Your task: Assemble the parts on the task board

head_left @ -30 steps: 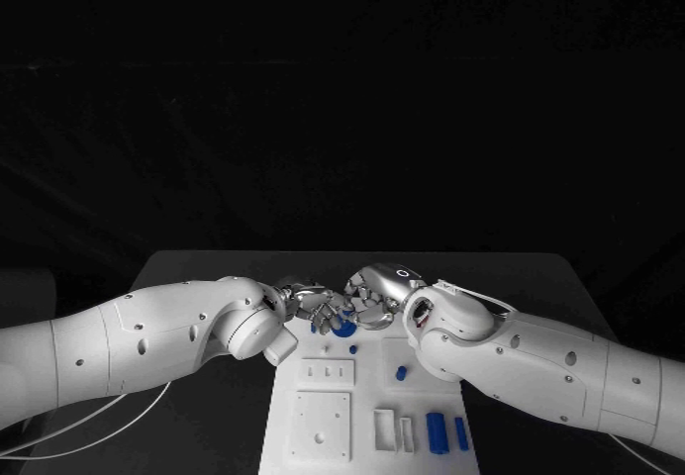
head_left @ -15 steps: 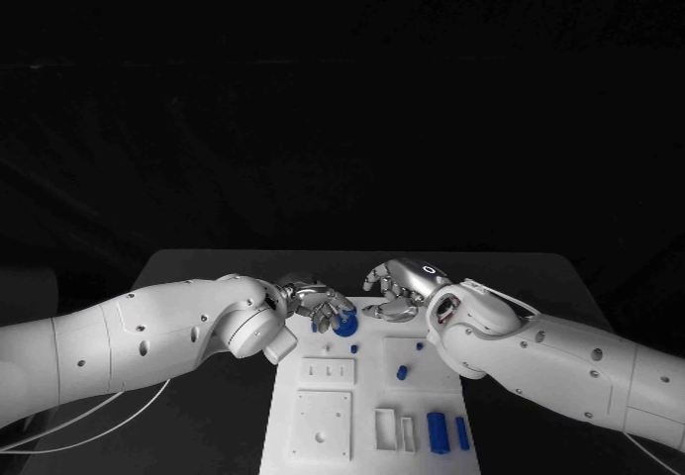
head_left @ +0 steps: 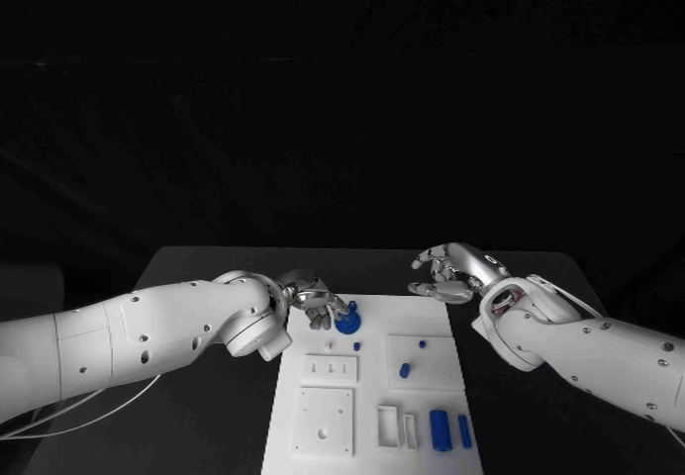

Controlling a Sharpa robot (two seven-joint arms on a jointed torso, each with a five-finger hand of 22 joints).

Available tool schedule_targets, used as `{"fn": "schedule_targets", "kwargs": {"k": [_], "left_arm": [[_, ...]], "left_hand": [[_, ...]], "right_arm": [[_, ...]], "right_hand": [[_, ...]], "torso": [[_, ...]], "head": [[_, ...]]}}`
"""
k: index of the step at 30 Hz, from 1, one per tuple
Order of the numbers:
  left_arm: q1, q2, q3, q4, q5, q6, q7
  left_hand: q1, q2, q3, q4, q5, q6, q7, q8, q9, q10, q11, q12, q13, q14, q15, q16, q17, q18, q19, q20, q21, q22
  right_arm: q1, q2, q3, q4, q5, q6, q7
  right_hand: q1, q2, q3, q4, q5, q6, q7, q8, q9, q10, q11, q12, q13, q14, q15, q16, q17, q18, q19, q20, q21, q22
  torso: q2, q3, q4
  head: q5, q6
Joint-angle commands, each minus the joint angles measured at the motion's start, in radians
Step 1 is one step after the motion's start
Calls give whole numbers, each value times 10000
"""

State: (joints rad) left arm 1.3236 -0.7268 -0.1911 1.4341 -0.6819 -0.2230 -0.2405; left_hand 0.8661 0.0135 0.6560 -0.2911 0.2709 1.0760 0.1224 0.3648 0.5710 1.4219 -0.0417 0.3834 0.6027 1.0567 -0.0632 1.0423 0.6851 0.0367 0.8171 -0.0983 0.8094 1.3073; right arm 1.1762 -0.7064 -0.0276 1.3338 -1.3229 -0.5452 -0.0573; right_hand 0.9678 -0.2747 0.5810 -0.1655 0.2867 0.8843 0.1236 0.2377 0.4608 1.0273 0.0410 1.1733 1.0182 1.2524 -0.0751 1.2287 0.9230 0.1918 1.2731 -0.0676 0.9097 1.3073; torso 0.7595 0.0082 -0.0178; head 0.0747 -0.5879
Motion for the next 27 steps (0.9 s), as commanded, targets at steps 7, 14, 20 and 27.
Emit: {"fn": "schedule_targets", "kwargs": {"k": [7,14,20,27], "left_arm": [[8,-196,-390,399,-2532,-686,-672],[-205,-167,-505,379,-2779,-699,-1027],[-557,-84,-504,303,-3270,-661,-1260],[-776,81,-503,123,-3878,-872,-1604]], "left_hand": [[-18,-104,77,-13,762,1220,-1015,401,477,248,-349,789,514,338,-339,654,232,-74,336,-898,651,228],[-206,-89,226,-24,960,1332,-1311,900,1675,172,-736,2880,1654,659,-1052,2148,676,166,1107,-1550,2331,220],[-50,-153,316,10,737,1239,-1344,559,1905,218,-795,4955,2970,975,-1526,3213,1120,410,1623,-1835,3383,173],[-195,-84,299,-8,1067,1467,-1449,549,2189,-76,-906,5852,3695,1431,-1705,3620,1280,725,2045,-1846,3944,19]], "right_arm": [[29,173,570,-591,1209,-105,859],[236,341,615,-1002,1483,-38,862],[251,392,616,-1078,1515,37,834],[251,418,616,-1070,1520,55,812]], "right_hand": [[56,211,-108,2,218,-342,320,58,4,-121,4,69,-72,-47,58,-17,-18,700,-123,-42,-90,30],[51,251,-156,-3,313,-331,314,71,4,-127,-2,82,-102,-56,53,-23,-22,700,-140,-42,-105,39],[55,273,-177,-12,352,-333,313,72,2,-130,-3,89,-116,-58,51,-24,-23,700,-145,-44,-110,44],[57,319,-232,-31,536,-334,311,79,-4,-129,-5,119,-154,-53,49,-17,-21,700,-141,-48,-115,62]], "torso": [[-13,35,36],[-14,17,63],[-9,7,49],[-11,19,36]], "head": [[66,-175],[71,-328],[77,-461],[53,-557]]}}
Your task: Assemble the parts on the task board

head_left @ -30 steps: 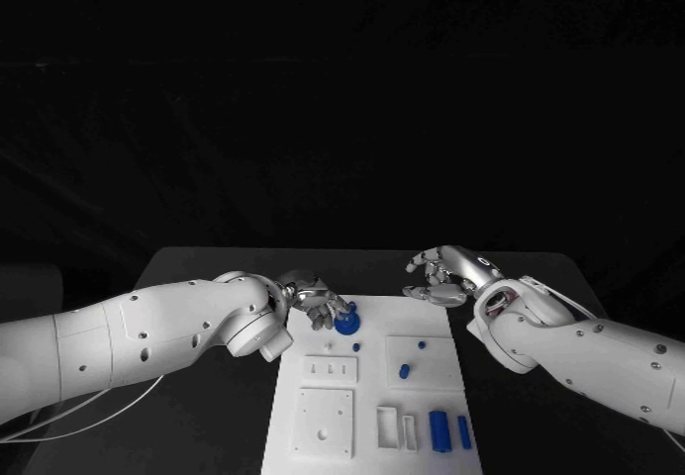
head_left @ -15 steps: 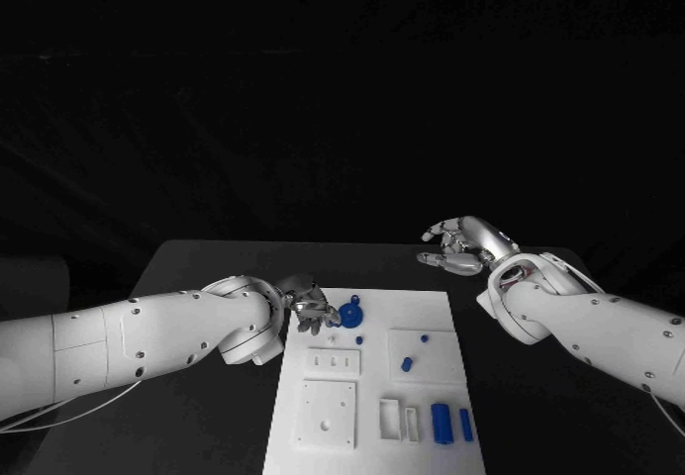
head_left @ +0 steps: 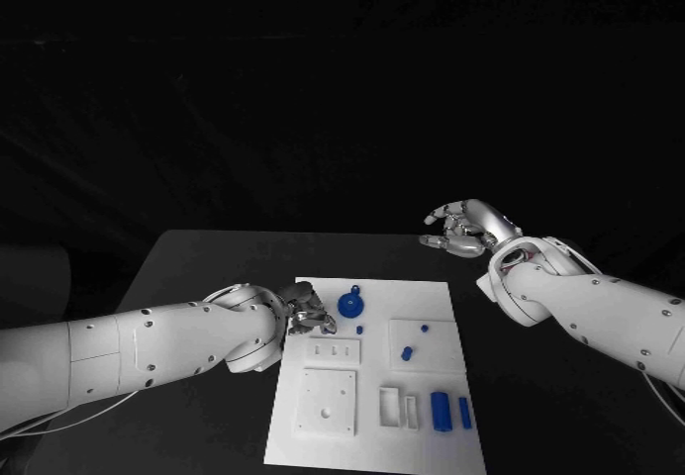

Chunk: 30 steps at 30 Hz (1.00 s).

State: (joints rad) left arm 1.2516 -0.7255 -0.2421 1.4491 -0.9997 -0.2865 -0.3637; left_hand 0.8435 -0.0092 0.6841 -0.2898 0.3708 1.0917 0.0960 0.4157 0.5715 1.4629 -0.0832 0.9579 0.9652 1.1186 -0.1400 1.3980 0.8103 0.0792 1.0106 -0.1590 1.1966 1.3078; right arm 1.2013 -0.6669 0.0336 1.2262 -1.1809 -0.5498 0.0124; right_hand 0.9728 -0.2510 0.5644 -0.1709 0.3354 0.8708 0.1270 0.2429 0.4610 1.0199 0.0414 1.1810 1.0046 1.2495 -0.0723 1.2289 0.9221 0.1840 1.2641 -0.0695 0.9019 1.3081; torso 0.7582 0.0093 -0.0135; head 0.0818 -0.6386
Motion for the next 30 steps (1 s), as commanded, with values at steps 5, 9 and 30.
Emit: {"fn": "schedule_targets", "kwargs": {"k": [5,9,30], "left_arm": [[-224,189,7,-88,-1052,-254,-433],[-368,266,7,-121,-1310,-255,-459],[-798,509,10,-406,-1882,-473,-372]], "left_hand": [[-61,191,67,-26,243,1370,-1221,66,2285,-512,-528,268,159,949,-982,171,89,400,205,-1236,238,-36],[-123,213,117,-28,356,1403,-1238,84,2339,-518,-544,343,186,1006,-1000,212,117,449,228,-1229,313,-71],[-580,64,1097,35,-311,1522,-1271,93,2470,-526,-572,533,100,1101,-1020,215,165,567,224,-1186,568,-366]], "right_arm": [[0,57,4,-14,100,141,76],[0,85,4,-25,100,187,48],[0,151,4,-66,92,219,-5]], "right_hand": [[7,103,-87,16,155,-197,276,31,-8,-50,-11,61,-38,-15,20,-11,-11,778,-44,-30,-38,62],[8,118,-100,13,233,-201,275,32,-12,-50,-11,73,-53,-13,19,-9,-11,778,-39,-32,-40,68],[59,183,-107,-18,631,-207,277,40,-29,-59,-10,129,-129,-4,20,-1,-12,778,-20,-40,-55,92]], "torso": [[6,8,-8],[-1,16,-4],[0,17,1]], "head": [[-19,-124],[-14,-170],[-80,-304]]}}
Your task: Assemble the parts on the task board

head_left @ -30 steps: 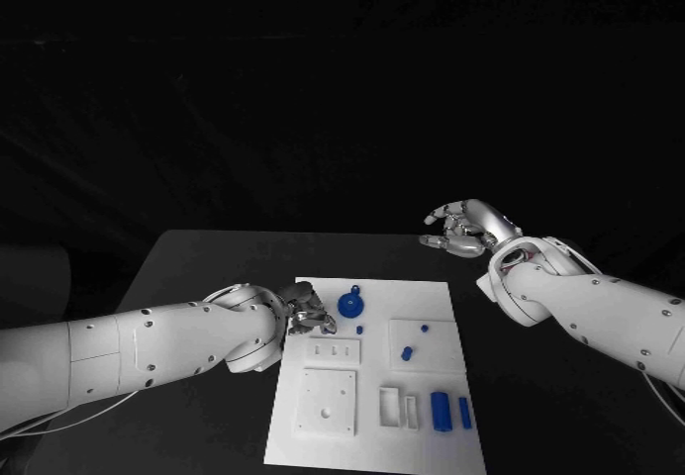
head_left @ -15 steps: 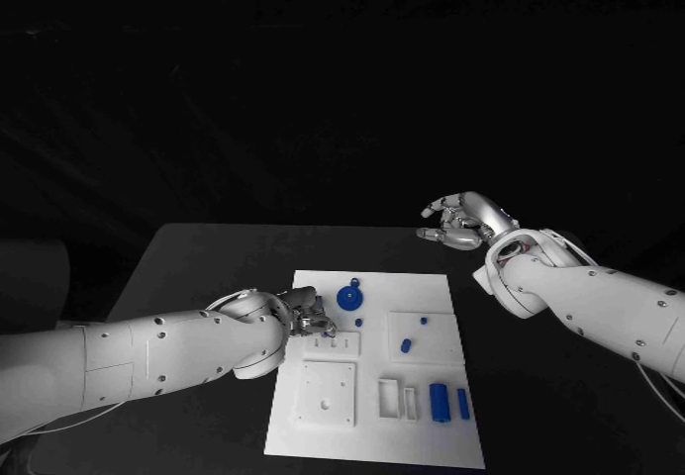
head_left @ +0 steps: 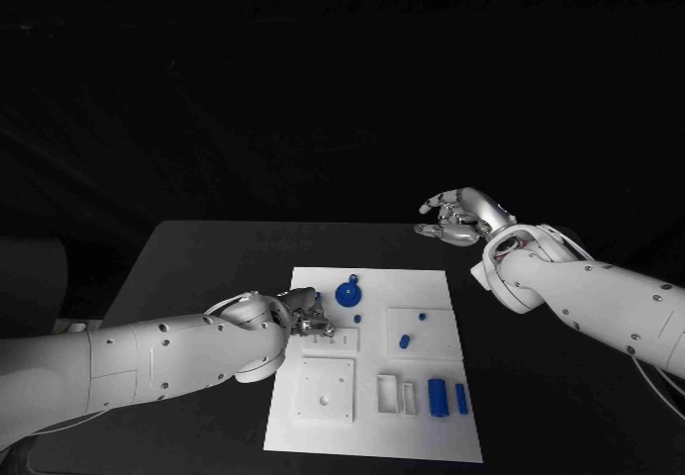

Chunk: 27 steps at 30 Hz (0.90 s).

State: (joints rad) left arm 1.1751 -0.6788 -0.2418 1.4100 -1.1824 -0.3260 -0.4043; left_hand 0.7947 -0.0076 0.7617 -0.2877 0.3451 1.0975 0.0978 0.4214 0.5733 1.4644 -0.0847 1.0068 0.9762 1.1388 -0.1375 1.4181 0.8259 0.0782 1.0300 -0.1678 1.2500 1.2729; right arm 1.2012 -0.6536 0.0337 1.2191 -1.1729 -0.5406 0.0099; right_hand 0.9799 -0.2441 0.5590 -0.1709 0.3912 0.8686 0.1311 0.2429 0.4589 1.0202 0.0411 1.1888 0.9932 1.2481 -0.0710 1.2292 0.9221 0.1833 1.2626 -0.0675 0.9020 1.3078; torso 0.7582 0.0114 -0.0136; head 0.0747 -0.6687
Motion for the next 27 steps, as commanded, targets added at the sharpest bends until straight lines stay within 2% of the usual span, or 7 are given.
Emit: {"fn": "schedule_targets", "kwargs": {"k": [1,15,27], "left_arm": [[-53,44,7,-25,-52,-71,36],[-132,67,8,-102,28,117,12],[-153,160,8,-189,71,154,29]], "left_hand": [[-121,55,335,18,-66,1456,-1287,31,2435,-540,-555,48,-17,903,-1043,16,11,580,28,-1098,44,-28],[-217,121,376,14,-76,1476,-1286,43,2382,-529,-552,76,-34,910,-1033,28,22,588,9,-1096,78,-64],[-284,149,405,10,-140,1480,-1284,51,2332,-532,-549,91,-57,909,-1029,28,27,597,-6,-1097,117,-96]], "right_arm": [[1,26,3,-2,12,128,18],[1,52,3,-23,9,152,-6],[0,69,3,-30,8,166,-10]], "right_hand": [[-8,117,-50,-18,79,-185,236,40,-9,-63,-7,52,-17,10,7,-3,-12,785,-5,-60,-56,95],[8,136,-36,-21,155,-187,237,42,-14,-64,-6,64,-32,14,8,-1,-12,785,0,-61,-60,99],[15,152,-26,-19,190,-189,238,42,-17,-65,-5,71,-41,15,8,0,-13,785,4,-61,-62,102]], "torso": [[2,-3,3],[0,-8,5],[1,-4,-2]], "head": [[-11,-11],[-6,-66],[-23,-45]]}}
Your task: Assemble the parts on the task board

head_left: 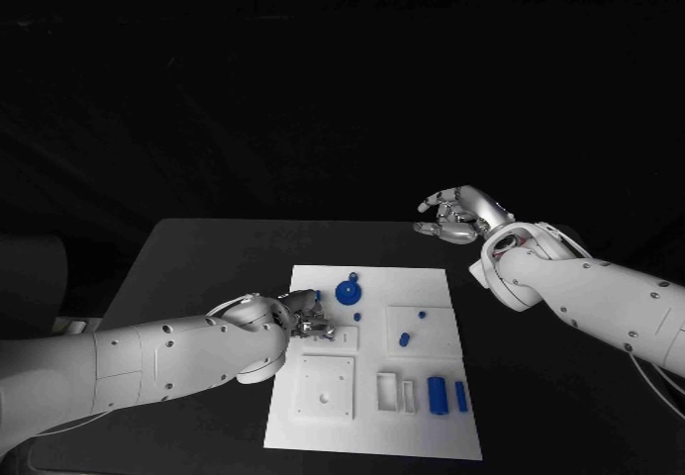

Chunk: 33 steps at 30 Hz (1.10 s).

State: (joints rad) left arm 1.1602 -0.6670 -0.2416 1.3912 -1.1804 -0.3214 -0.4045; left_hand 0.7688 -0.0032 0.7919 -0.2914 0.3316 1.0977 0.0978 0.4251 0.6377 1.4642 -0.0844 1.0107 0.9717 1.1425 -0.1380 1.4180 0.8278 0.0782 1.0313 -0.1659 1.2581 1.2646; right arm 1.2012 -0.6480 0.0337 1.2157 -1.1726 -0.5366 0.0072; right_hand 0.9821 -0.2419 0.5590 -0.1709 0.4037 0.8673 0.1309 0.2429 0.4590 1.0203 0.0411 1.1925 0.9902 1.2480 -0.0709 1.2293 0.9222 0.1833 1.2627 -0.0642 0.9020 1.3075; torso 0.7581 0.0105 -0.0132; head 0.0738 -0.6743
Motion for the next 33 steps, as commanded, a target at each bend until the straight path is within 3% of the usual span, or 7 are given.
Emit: {"fn": "schedule_targets", "kwargs": {"k": [1,33], "left_arm": [[-4,47,6,-3,51,111,29],[-77,189,8,-153,79,293,-6]], "left_hand": [[-26,104,104,47,-8,1478,-1284,14,1685,-530,-552,53,-13,871,-1024,28,9,597,-20,-1116,37,-14],[-55,40,153,72,-136,1456,-1263,25,1601,-537,-527,59,-69,844,-1004,1,3,614,-65,-1115,88,-80]], "right_arm": [[0,14,3,3,5,125,17],[-1,54,3,-20,5,175,1]], "right_hand": [[-8,132,-27,-19,67,-176,239,42,-17,-65,-4,34,-12,16,7,-2,-13,785,3,-94,-62,104],[-33,141,-30,-2,140,-183,243,40,-25,-65,-2,50,-33,21,10,1,-13,785,13,-91,-64,110]], "torso": [[2,8,-7],[2,2,0]], "head": [[-12,10],[-24,-18]]}}
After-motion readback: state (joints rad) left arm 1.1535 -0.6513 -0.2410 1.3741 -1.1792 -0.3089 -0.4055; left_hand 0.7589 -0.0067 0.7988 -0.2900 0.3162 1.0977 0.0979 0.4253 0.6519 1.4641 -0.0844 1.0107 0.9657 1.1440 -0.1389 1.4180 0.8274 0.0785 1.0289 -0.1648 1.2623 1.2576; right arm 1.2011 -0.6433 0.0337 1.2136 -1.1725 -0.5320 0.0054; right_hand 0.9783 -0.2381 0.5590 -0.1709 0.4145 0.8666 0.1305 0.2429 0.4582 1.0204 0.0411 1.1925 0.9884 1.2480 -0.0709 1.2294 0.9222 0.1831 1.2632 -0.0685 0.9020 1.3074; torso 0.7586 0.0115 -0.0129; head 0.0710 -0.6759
